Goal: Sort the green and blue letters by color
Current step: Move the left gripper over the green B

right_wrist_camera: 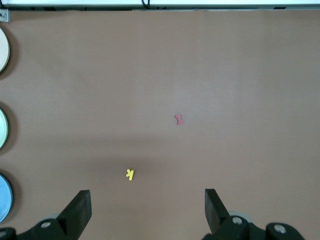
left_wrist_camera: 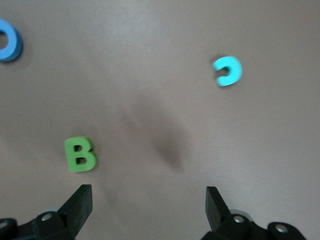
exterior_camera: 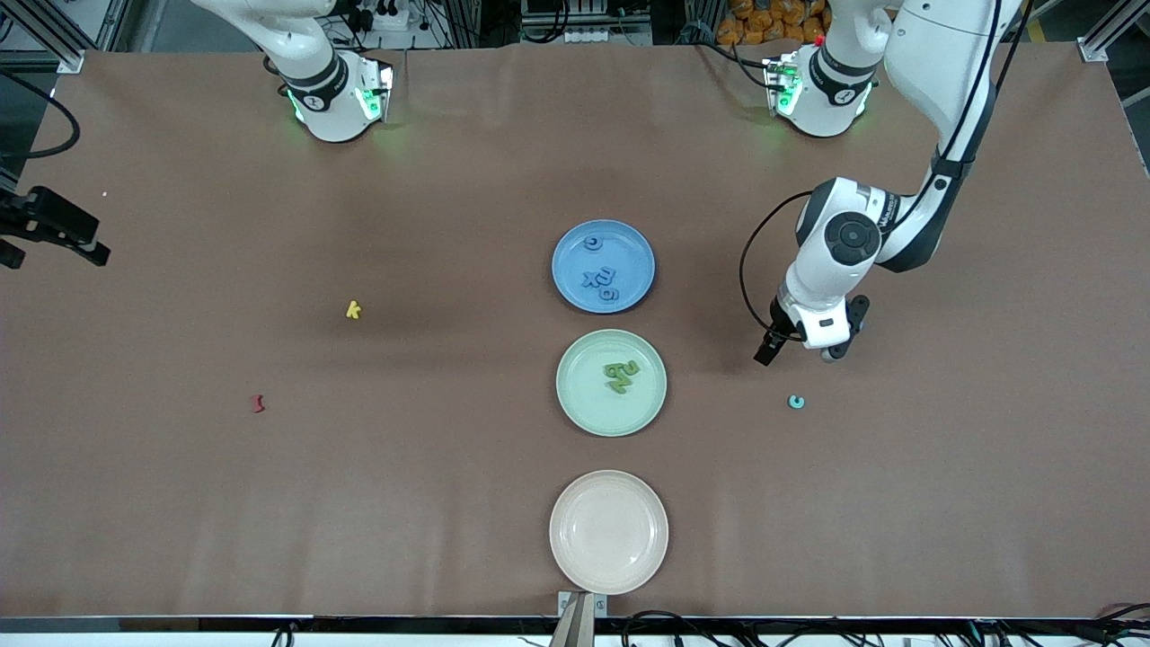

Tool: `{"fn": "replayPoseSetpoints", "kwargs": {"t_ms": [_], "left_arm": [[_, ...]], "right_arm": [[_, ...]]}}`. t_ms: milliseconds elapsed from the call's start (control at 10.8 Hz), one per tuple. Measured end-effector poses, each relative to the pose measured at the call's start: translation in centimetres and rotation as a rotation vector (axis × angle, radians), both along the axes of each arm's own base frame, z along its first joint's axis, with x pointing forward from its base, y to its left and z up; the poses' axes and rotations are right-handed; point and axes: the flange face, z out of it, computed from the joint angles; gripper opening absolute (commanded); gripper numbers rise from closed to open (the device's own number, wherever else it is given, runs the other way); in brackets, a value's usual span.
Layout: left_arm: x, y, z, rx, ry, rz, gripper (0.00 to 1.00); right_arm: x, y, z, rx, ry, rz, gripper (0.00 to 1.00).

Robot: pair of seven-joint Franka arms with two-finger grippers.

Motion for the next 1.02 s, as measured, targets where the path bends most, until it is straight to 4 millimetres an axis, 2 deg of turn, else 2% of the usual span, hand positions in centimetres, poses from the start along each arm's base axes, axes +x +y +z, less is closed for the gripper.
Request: {"fn": "replayPoseSetpoints", "kwargs": {"t_ms": [185,462,1016], "left_arm": [[-0.8,0.5,-1.0,0.004,0.018,0.028,1.00],[-1.5,1.9,-2.2,0.017,0.048,0.066,1.00],[-1.3,3.9,-3.5,0.039,0.067,0.100,1.00]], "right_arm": [[0.1,1.0,-1.6,0.001,0.035,0.017,1.00],[0.2,1.2,-3.0,0.004,0.061,0.020,1.00],[0.4,2.1,-1.4,0.002,-0.032,0.034,1.00]]}}
